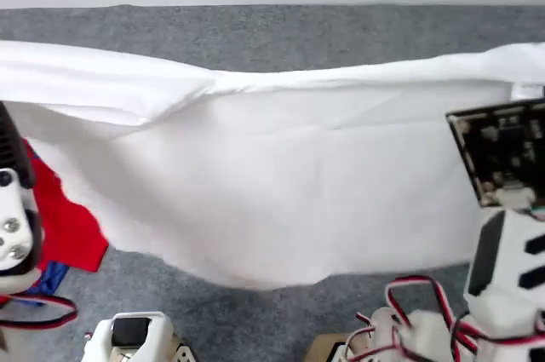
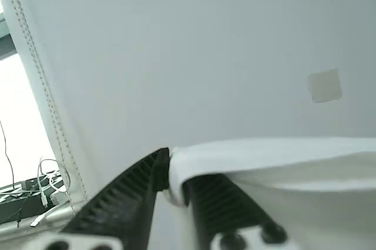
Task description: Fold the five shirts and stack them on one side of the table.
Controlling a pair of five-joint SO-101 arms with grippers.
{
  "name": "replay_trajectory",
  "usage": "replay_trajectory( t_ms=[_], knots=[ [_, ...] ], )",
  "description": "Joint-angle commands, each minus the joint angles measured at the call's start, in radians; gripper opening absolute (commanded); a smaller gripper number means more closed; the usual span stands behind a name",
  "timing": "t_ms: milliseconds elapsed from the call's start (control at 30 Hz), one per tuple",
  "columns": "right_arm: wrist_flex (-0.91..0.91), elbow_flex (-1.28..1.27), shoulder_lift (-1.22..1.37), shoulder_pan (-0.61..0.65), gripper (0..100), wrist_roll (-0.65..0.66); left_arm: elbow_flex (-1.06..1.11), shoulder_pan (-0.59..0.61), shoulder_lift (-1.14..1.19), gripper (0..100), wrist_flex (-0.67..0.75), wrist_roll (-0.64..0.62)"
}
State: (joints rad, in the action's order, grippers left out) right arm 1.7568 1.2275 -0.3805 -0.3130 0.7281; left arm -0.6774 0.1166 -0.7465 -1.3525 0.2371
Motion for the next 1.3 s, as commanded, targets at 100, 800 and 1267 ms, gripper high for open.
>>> replay_trajectory(
  t_ms=[100, 800, 1267],
  knots=[
    [0.038, -0.307, -0.211, 0.004, 1.1, 0.009, -0.021, -0.003, 0.006, 1, 0.048, 0.041],
    [-0.036, -0.477, -0.403, 0.004, 1.1, 0.044, -0.231, 0.005, -0.003, 1, -0.144, 0.153],
    [-0.128, -0.712, -0.323, 0.010, 1.3, 0.037, -0.015, 0.003, 0.049, 1, -0.311, 0.215]
  ],
)
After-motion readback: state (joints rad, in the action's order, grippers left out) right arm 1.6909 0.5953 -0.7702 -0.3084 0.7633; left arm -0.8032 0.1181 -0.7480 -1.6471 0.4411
